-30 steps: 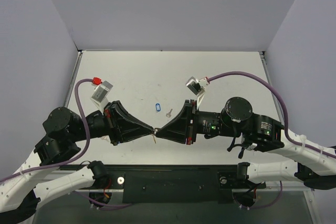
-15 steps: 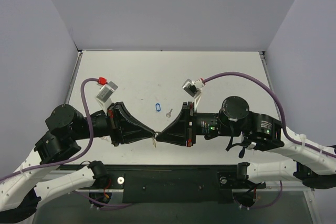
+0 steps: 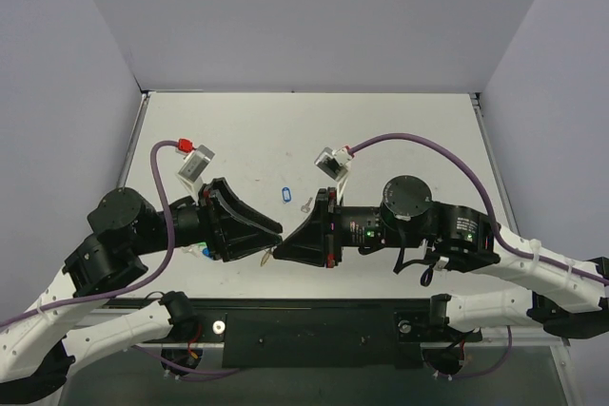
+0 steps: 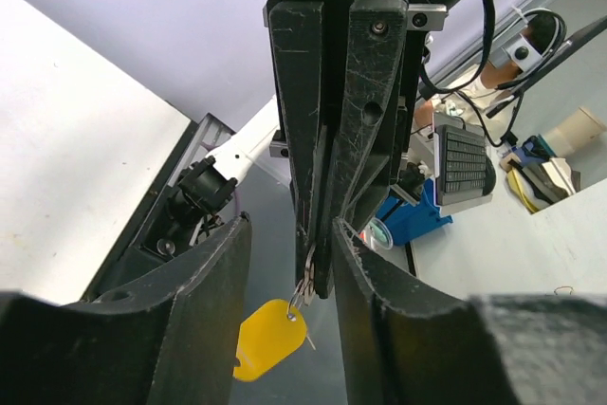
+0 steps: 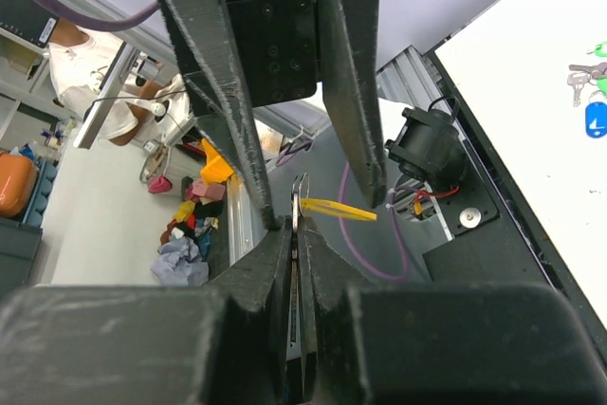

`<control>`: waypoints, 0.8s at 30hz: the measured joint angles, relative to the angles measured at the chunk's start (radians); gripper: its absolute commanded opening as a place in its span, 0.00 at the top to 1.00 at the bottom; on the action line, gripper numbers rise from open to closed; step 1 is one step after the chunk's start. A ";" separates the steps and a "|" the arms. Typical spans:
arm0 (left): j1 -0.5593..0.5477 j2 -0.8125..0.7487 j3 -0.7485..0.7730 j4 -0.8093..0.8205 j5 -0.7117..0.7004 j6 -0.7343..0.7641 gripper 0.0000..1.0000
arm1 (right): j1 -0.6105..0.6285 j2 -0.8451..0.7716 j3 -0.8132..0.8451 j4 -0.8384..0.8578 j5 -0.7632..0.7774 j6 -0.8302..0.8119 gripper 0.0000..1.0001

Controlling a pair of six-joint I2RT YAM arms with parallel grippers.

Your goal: Remove the keys from the keyring

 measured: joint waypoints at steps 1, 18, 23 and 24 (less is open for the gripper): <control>0.000 0.000 0.000 -0.002 -0.011 0.003 0.47 | 0.000 0.003 0.000 0.000 0.000 0.000 1.00; -0.002 -0.202 -0.021 -0.020 -0.254 0.031 0.44 | 0.000 -0.003 -0.013 0.051 0.062 0.000 1.00; -0.002 -0.265 -0.029 -0.023 -0.346 0.038 0.44 | 0.000 -0.035 -0.050 0.065 0.101 0.000 1.00; -0.002 -0.263 -0.029 -0.025 -0.352 0.038 0.44 | 0.000 -0.043 -0.059 0.068 0.107 0.000 1.00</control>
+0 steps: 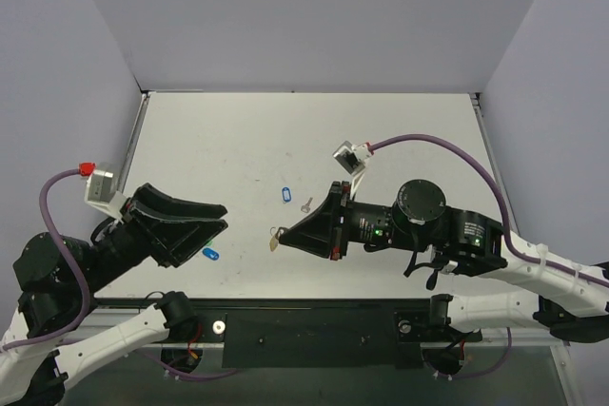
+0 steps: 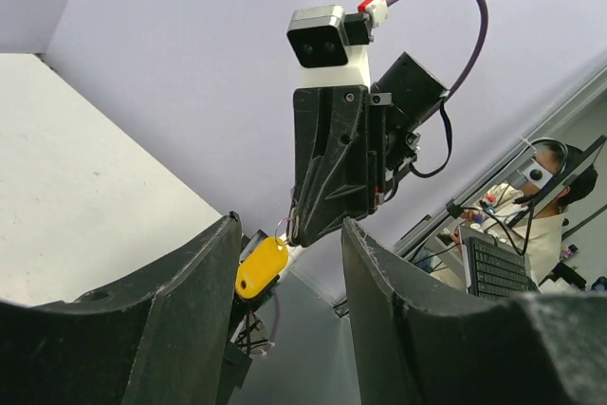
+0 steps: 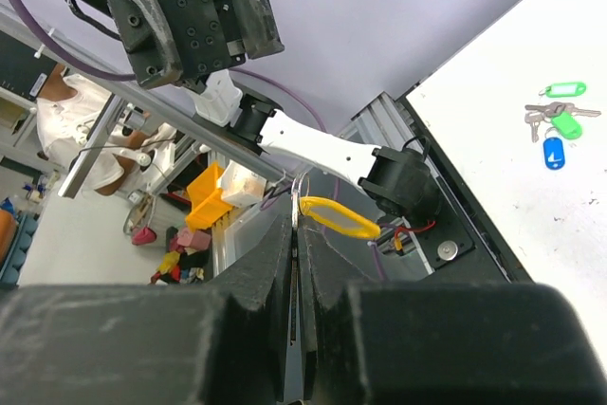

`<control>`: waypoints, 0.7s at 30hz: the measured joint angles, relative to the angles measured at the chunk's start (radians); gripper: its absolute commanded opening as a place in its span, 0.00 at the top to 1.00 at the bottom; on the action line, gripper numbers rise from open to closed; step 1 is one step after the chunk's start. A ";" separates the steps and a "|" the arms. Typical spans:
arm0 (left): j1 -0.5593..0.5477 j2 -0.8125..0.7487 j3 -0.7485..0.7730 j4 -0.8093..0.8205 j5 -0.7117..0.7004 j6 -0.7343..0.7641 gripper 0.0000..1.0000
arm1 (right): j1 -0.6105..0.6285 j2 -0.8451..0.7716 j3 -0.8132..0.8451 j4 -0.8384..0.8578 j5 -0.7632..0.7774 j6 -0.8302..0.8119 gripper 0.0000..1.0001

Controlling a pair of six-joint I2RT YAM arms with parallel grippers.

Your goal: Remove the keys from the keyring

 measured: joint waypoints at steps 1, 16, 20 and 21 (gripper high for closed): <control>0.000 0.004 0.000 -0.003 -0.001 0.000 0.44 | 0.000 -0.007 -0.006 0.001 0.006 0.000 1.00; -0.001 0.083 -0.058 0.115 0.133 -0.012 0.53 | -0.028 -0.031 -0.021 0.057 -0.012 -0.002 1.00; -0.001 0.094 -0.066 0.175 0.167 -0.028 0.58 | -0.042 -0.030 -0.021 0.092 -0.048 0.001 1.00; -0.001 0.100 -0.066 0.191 0.174 -0.029 0.58 | -0.042 -0.029 -0.019 0.097 -0.055 0.001 1.00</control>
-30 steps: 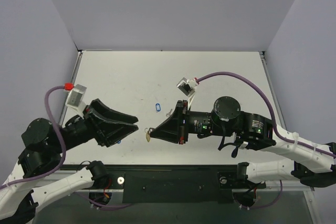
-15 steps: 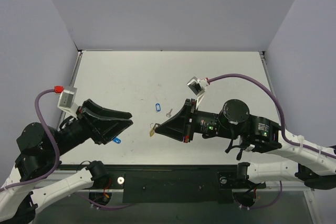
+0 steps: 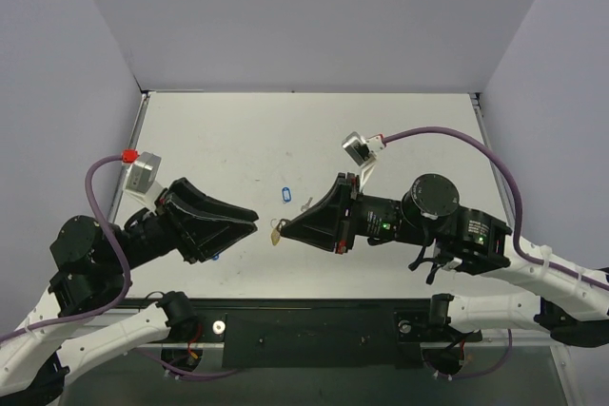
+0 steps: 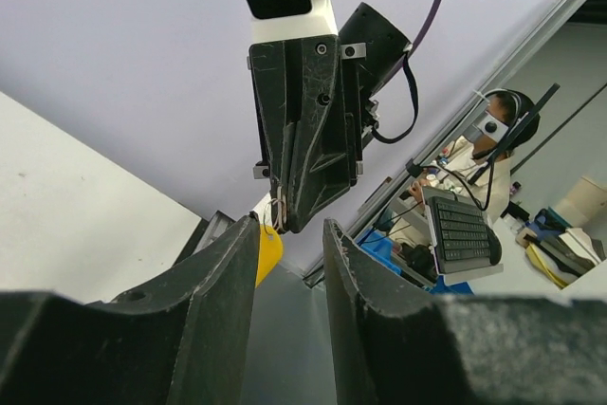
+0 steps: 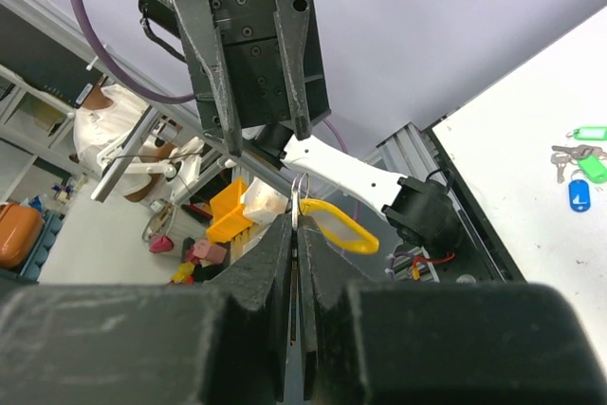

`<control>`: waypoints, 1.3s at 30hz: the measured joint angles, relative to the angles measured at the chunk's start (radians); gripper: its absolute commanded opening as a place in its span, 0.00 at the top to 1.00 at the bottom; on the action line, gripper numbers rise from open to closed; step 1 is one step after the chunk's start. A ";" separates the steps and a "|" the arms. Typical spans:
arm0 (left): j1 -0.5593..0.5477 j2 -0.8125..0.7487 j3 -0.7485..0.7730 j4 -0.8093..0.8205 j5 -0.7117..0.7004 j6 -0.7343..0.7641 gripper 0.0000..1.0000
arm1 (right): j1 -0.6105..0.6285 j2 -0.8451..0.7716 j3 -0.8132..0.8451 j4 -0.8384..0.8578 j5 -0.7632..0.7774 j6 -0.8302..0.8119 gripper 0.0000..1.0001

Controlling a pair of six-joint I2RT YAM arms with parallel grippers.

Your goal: Remove the keys from the keyring

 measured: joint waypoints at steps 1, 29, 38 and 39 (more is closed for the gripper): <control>0.000 0.005 0.000 0.008 0.006 -0.001 0.58 | 0.000 0.002 0.002 0.001 -0.008 0.000 1.00; 0.000 0.057 -0.017 0.066 0.048 -0.025 1.00 | -0.006 0.047 0.026 0.026 -0.053 0.016 1.00; 0.000 0.062 -0.001 0.043 0.064 -0.016 1.00 | -0.007 0.047 0.026 0.026 -0.057 0.017 1.00; 0.000 0.066 0.011 0.028 0.071 -0.009 1.00 | -0.007 0.047 0.026 0.025 -0.058 0.017 1.00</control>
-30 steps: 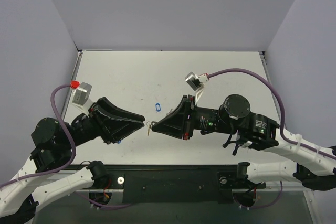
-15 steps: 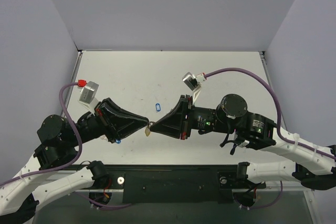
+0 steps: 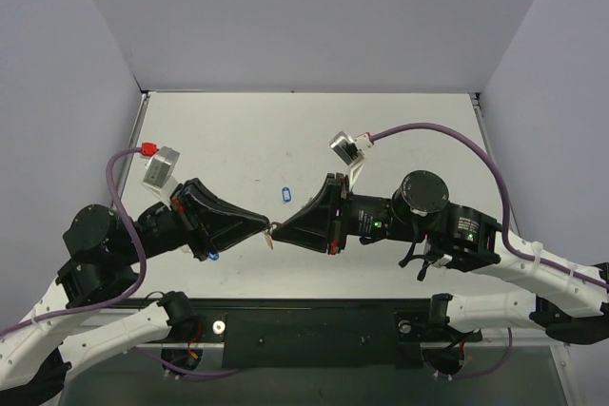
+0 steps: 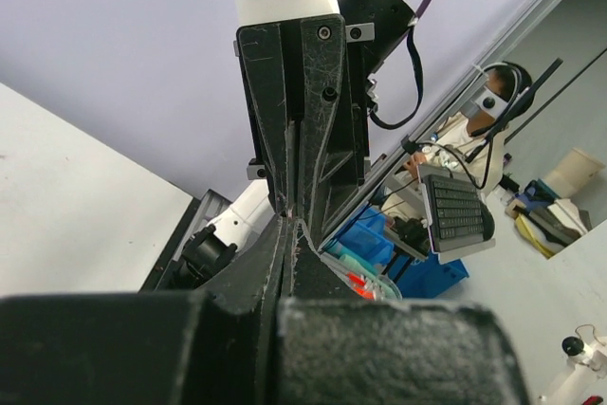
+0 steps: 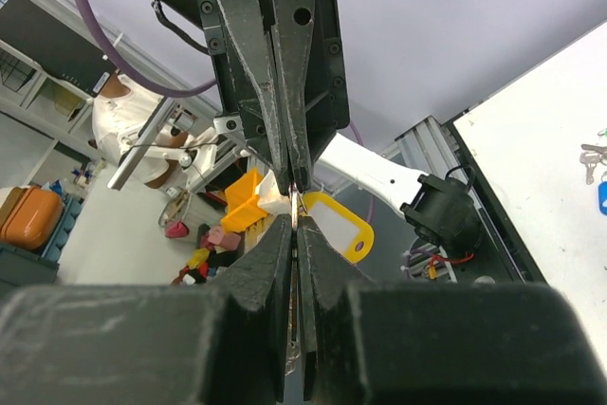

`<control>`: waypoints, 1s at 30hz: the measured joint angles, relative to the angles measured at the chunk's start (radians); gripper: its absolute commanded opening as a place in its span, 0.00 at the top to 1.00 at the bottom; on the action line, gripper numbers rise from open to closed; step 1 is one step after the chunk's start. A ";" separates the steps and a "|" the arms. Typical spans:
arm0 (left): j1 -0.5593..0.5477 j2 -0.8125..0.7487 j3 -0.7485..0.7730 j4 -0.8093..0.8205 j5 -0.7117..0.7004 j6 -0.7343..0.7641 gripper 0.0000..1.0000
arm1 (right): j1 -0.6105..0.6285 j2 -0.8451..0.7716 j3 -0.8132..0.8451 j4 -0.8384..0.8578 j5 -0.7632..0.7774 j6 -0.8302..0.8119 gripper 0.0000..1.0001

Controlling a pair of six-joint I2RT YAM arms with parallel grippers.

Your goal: Remove the keys from the keyring

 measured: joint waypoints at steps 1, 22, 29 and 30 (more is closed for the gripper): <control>0.000 0.005 0.013 -0.016 0.006 0.007 1.00 | 0.000 0.000 0.000 0.000 -0.002 0.001 1.00; 0.003 0.105 0.193 -0.279 0.152 0.126 1.00 | 0.010 0.002 0.013 -0.064 -0.066 0.000 1.00; 0.004 0.115 0.192 -0.275 0.183 0.115 1.00 | 0.010 0.002 0.017 -0.080 -0.082 -0.002 1.00; 0.004 0.117 0.192 -0.274 0.190 0.113 1.00 | 0.010 0.002 0.018 -0.083 -0.085 -0.002 1.00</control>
